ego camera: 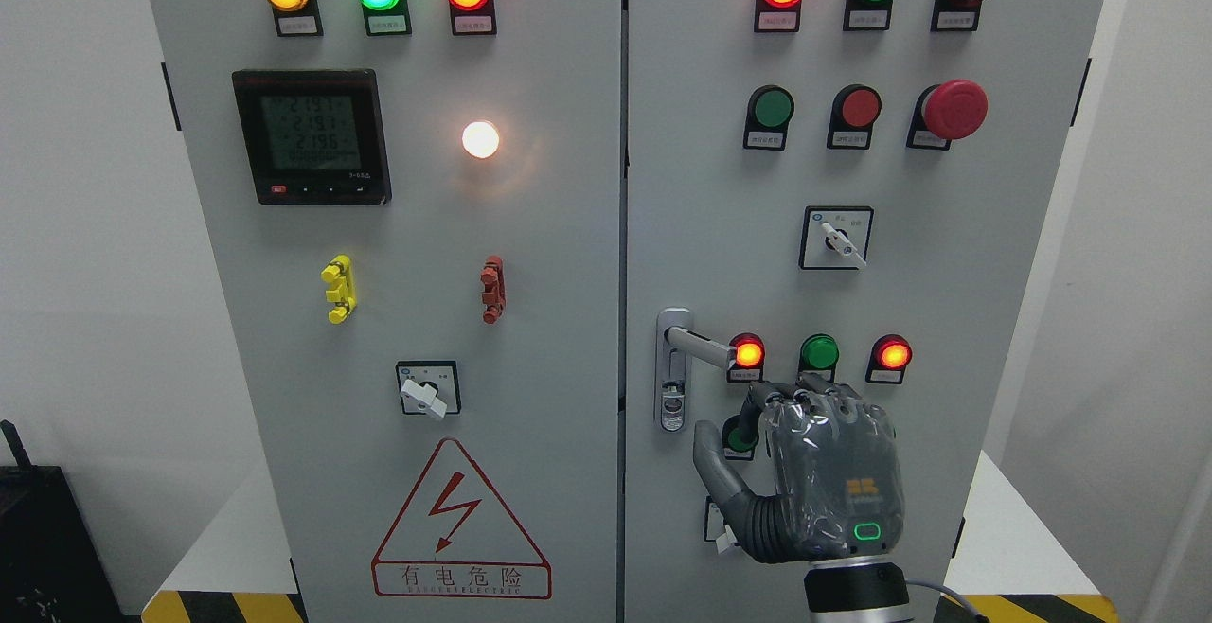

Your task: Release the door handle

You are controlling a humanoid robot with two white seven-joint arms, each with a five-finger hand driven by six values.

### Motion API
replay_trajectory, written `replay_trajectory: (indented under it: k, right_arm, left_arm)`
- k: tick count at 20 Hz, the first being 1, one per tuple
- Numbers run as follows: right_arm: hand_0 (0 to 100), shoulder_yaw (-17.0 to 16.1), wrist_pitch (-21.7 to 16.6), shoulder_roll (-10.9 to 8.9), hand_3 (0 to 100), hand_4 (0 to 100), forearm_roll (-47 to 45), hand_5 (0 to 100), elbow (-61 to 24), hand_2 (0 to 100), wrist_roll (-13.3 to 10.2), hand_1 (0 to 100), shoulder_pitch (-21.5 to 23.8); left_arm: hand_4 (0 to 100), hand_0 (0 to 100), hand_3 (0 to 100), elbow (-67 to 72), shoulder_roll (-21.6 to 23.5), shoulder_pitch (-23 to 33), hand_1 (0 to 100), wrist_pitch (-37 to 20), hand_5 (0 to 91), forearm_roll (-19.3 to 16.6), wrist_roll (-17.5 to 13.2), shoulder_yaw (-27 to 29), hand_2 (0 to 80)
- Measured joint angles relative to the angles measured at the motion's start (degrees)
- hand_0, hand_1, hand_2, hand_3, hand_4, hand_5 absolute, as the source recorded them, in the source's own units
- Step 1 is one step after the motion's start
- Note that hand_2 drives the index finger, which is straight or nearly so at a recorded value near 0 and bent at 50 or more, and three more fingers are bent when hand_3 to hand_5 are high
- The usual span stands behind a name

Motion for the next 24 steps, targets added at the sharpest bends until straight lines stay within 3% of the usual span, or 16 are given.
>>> replay_trajectory:
  k: [5, 7, 10, 13, 14, 18, 21, 24]
  right_arm:
    - [51, -3.6, -8.0, 0.02, 72, 64, -4.2, 59, -1.5, 46, -0.8, 31, 3.5]
    - [50, -5.5, -11.2, 0.02, 65, 59, -6.6, 52, -2.2, 41, -0.9, 30, 5.6]
    - [50, -8.8, -15.6, 0.01, 47, 41, -10.3, 27, -3.1, 30, -0.9, 30, 8.3]
    - [51, -12.3, -18.0, -0.11, 33, 27, -14.2, 12, -3.9, 20, -1.0, 27, 9.9]
    - [53, -13.3, -18.5, -0.2, 23, 18, -15.7, 5, -4.1, 13, -0.9, 24, 10.2]
    - [52, -16.6, -19.5, -0.75, 7, 2, -20.7, 0, -4.7, 2, -0.3, 19, 10.9]
    - [50, -18.5, -19.6, -1.09, 0, 0, -23.5, 0, -5.1, 0, 1.5, 19, 10.4]
    - [49, -19.8, -19.6, -1.3, 0, 0, -25.2, 0, -5.3, 0, 4.1, 18, 9.2]
  left_arm:
    - [0, 0, 11, 0.0, 0.0, 0.0, 0, 0.0, 0.0, 0.0, 0.0, 0.0, 4.7]
    - [0, 0, 11, 0.0, 0.0, 0.0, 0, 0.0, 0.0, 0.0, 0.0, 0.0, 4.7]
    - [0, 0, 11, 0.0, 0.0, 0.0, 0, 0.0, 0.0, 0.0, 0.0, 0.0, 4.7]
    - [0, 0, 11, 0.0, 0.0, 0.0, 0, 0.0, 0.0, 0.0, 0.0, 0.0, 4.7]
    - [0, 0, 11, 0.0, 0.0, 0.0, 0, 0.0, 0.0, 0.0, 0.0, 0.0, 4.7]
    - [0, 0, 11, 0.0, 0.0, 0.0, 0, 0.0, 0.0, 0.0, 0.0, 0.0, 4.7]
    - [0, 0, 11, 0.0, 0.0, 0.0, 0, 0.0, 0.0, 0.0, 0.0, 0.0, 4.7]
    - [0, 0, 11, 0.0, 0.0, 0.0, 0, 0.2, 0.0, 0.0, 0.0, 0.0, 4.7]
